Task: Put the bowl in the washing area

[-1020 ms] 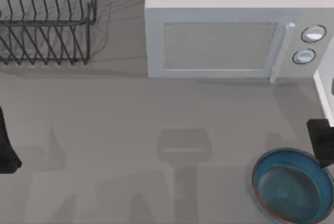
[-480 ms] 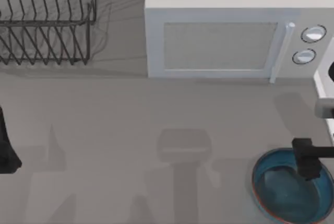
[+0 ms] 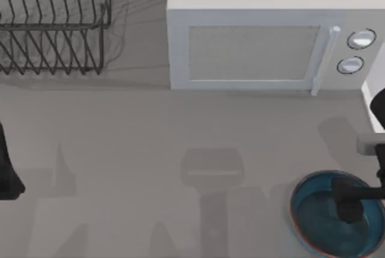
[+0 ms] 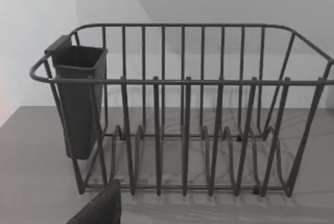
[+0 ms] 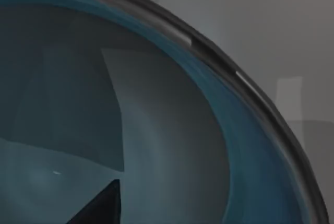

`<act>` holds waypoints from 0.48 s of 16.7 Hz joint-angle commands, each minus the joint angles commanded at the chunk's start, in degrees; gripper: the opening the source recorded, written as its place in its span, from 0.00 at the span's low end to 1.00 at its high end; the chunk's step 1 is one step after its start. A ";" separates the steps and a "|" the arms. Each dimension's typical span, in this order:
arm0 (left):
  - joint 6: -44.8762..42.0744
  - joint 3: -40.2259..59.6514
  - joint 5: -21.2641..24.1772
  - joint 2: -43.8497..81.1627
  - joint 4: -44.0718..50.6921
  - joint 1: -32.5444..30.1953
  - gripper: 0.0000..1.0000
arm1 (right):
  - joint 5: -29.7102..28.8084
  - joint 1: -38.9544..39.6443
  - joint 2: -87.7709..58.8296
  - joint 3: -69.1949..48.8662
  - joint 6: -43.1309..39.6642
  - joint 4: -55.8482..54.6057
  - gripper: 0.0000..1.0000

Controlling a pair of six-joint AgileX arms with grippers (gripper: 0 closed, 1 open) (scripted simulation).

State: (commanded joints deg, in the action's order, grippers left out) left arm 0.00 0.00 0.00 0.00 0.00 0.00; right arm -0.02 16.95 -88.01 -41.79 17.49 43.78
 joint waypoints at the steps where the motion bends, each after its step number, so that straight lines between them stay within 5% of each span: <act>1: 0.00 0.00 0.00 0.00 0.00 0.00 1.00 | 0.00 0.00 0.00 0.00 0.00 0.00 1.00; 8: 0.00 0.00 0.00 0.00 0.00 0.00 1.00 | 0.00 0.00 0.00 0.00 0.00 0.00 0.47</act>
State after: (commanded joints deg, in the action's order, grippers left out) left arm 0.00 0.00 0.00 0.00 0.00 0.00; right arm -0.02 16.95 -88.01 -41.79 17.49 43.78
